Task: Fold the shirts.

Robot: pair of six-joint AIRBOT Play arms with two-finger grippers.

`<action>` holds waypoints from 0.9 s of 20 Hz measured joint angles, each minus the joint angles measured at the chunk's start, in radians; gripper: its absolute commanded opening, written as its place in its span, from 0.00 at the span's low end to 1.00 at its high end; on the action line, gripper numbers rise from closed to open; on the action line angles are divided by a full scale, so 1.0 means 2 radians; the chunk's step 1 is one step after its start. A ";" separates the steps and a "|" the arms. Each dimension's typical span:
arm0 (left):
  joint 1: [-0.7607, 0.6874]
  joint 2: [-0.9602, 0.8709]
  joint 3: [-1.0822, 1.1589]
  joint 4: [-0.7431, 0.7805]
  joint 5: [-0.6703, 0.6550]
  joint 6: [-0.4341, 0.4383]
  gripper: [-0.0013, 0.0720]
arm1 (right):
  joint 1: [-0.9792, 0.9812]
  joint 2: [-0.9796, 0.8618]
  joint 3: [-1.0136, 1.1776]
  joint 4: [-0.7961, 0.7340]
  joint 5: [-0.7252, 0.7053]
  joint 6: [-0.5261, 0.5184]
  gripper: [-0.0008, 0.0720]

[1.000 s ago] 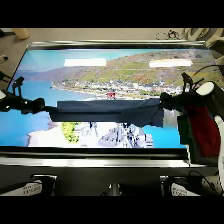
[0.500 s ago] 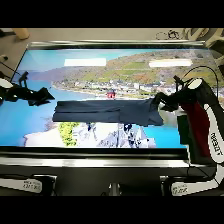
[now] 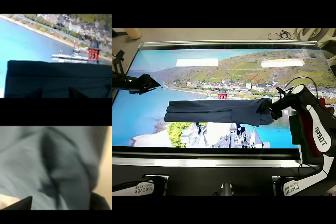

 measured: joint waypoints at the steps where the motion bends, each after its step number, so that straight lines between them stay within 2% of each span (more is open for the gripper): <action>1: -0.009 0.004 0.000 0.000 0.000 0.000 0.55 | 0.008 -0.004 0.000 0.001 -0.008 0.000 0.05; 2: -0.020 0.006 0.000 0.000 0.000 0.000 0.43 | 0.016 -0.008 0.003 0.000 -0.012 0.002 0.04; 3: -0.031 0.006 0.000 0.000 0.002 0.000 0.12 | 0.023 -0.006 0.011 -0.001 -0.010 0.004 0.04; 4: -0.047 0.004 -0.003 0.000 0.006 0.000 0.06 | 0.026 0.001 0.023 0.005 -0.001 0.005 0.04; 7: -0.109 -0.019 -0.027 -0.005 0.042 0.000 0.06 | 0.033 0.044 0.069 0.004 0.030 0.012 0.04; 11: -0.216 -0.084 -0.060 -0.073 0.122 -0.001 0.06 | 0.046 0.132 0.120 0.004 0.061 0.040 0.04; 14: -0.302 -0.144 -0.068 -0.169 0.195 0.002 0.06 | 0.055 0.197 0.135 0.003 0.096 0.063 0.04; 18: -0.404 -0.215 -0.060 -0.343 0.275 0.056 0.06 | 0.058 0.263 0.142 -0.001 0.139 0.099 0.04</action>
